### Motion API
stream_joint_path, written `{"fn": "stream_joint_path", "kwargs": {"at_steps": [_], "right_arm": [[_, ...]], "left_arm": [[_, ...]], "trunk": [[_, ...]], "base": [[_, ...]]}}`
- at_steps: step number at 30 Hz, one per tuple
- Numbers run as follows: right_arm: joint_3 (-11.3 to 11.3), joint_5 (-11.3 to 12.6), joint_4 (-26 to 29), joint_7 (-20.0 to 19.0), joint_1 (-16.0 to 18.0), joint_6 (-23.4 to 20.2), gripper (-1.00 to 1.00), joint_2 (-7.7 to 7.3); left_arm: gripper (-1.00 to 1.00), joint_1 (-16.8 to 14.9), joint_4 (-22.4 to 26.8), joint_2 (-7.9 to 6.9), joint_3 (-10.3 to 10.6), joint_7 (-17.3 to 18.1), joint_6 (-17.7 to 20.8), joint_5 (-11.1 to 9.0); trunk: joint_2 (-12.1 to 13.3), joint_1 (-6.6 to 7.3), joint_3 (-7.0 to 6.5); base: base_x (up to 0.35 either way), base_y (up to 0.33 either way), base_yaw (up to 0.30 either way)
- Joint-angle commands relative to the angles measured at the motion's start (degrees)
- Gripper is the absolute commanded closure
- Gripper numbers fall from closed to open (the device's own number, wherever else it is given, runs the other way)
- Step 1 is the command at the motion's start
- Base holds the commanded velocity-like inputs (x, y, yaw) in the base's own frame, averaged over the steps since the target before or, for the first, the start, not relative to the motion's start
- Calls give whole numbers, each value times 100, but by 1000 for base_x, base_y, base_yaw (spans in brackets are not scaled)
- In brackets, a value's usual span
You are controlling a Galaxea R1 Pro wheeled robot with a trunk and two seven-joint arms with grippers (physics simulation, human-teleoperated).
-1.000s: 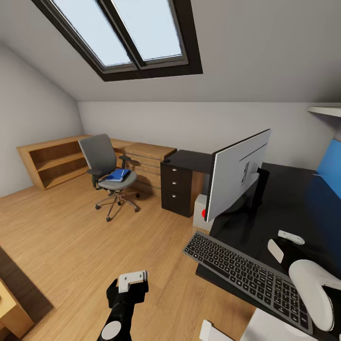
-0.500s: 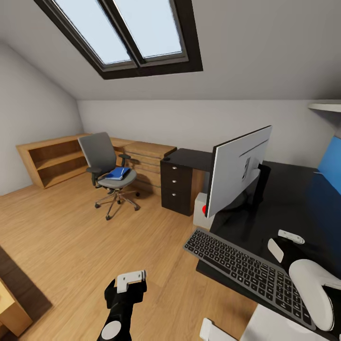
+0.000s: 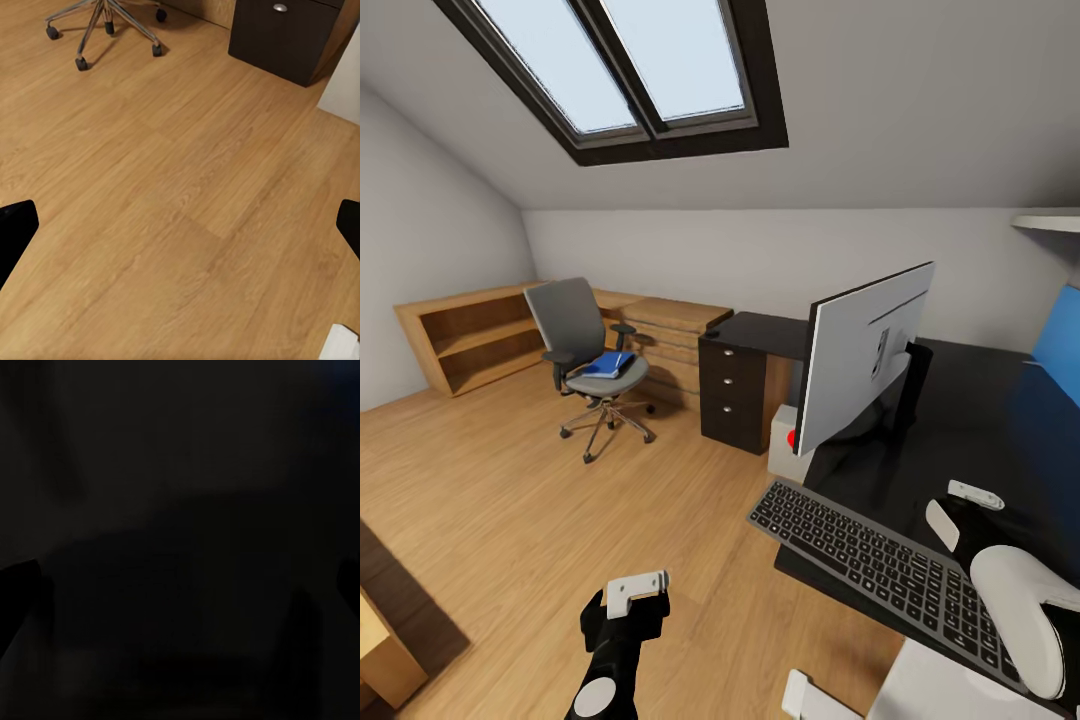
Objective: In the bedroom, organize the workspace by keeping the computer under the desk, ensuring the monitor is on the desk, placing the keyboard on the desk next to the monitor, placing the mouse on the desk next to the keyboard, moving the folder from the swivel chair onto the desk next to the mouse, stacking the notebook on top of the folder with the pen on top of the notebook, and positioning the swivel chair next to the desk.
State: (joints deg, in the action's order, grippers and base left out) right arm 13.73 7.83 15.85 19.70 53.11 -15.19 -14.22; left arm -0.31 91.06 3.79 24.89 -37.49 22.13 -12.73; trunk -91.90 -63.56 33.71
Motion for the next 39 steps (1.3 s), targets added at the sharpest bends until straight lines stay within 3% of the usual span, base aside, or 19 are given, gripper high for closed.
{"fn": "stream_joint_path", "kwargs": {"at_steps": [1,19,39], "right_arm": [[-11,65,-170,26,-2,-45,-100,-2],[-13,61,-170,26,-2,-45,-100,-2],[-22,45,-170,26,-2,-45,-100,-2]], "left_arm": [[-100,-4,9,-1,7,-39,19,-36],[-100,-4,-38,-24,-1,-39,28,-38],[-100,-4,-53,-23,5,-39,28,-45]], "trunk": [[-2,-1,6],[-2,-1,6],[-2,-1,6]], "base": [[0,0,0],[-2,0,0],[-123,0,0]]}}
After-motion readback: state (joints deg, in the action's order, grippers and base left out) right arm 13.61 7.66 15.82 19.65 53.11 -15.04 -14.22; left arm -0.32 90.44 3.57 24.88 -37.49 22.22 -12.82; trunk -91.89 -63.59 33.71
